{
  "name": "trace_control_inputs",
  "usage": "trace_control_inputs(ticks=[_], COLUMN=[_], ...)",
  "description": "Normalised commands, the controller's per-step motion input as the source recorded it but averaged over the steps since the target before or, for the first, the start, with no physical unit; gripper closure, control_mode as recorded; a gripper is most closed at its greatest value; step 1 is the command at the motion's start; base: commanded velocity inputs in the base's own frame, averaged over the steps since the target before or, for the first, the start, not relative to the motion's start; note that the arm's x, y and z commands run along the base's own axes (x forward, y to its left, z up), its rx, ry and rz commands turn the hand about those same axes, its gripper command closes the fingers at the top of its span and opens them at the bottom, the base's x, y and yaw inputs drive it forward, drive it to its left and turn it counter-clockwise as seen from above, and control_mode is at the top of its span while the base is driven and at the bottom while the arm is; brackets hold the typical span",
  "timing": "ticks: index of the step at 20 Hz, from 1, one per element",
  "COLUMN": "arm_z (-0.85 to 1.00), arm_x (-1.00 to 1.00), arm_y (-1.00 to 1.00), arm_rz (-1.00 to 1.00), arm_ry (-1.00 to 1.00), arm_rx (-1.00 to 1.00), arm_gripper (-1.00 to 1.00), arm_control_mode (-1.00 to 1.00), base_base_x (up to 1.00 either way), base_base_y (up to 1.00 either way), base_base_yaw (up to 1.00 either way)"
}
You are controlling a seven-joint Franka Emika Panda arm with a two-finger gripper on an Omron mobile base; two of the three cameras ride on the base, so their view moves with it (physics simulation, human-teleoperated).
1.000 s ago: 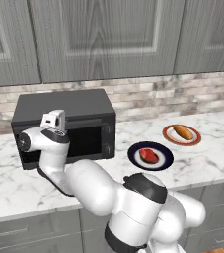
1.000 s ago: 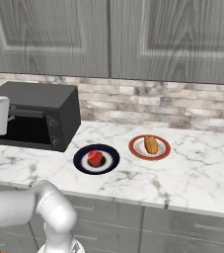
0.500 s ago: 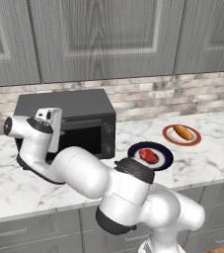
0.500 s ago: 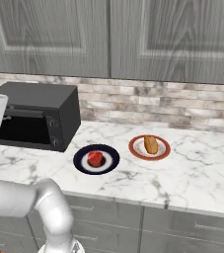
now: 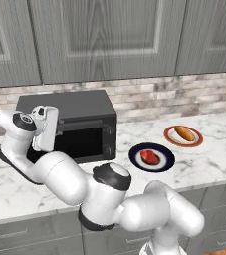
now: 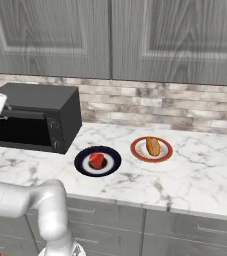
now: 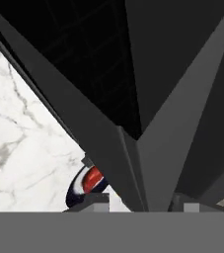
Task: Open the toaster oven door. Place the hotdog bun on the top rack in the toaster oven and place the steak on the bottom rack.
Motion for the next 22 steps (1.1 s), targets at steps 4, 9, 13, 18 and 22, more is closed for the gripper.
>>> trace_control_inputs(ticks=[4,9,13,18,22], arm_z=[-0.94,-0.94,-0.94,-0.94,-0.94], arm_x=[0.00,0.02,0.03,-0.05,-0.19], arm_y=[-0.42,-0.53,-0.58,-0.46,-0.28], arm_rz=[0.46,0.49,0.50,0.45,0.36], arm_ry=[0.07,0.19,0.29,0.17,0.07], arm_rx=[0.00,0.00,0.02,0.00,0.00], arm_gripper=[1.00,1.00,1.00,1.00,1.00], arm_control_mode=[-1.00,-1.00,-1.00,-1.00,-1.00], base_base_x=[0.00,0.00,0.00,0.00,0.00], base_base_y=[0.00,0.00,0.00,0.00,0.00], base_base_yaw=[0.00,0.00,0.00,0.00,0.00])
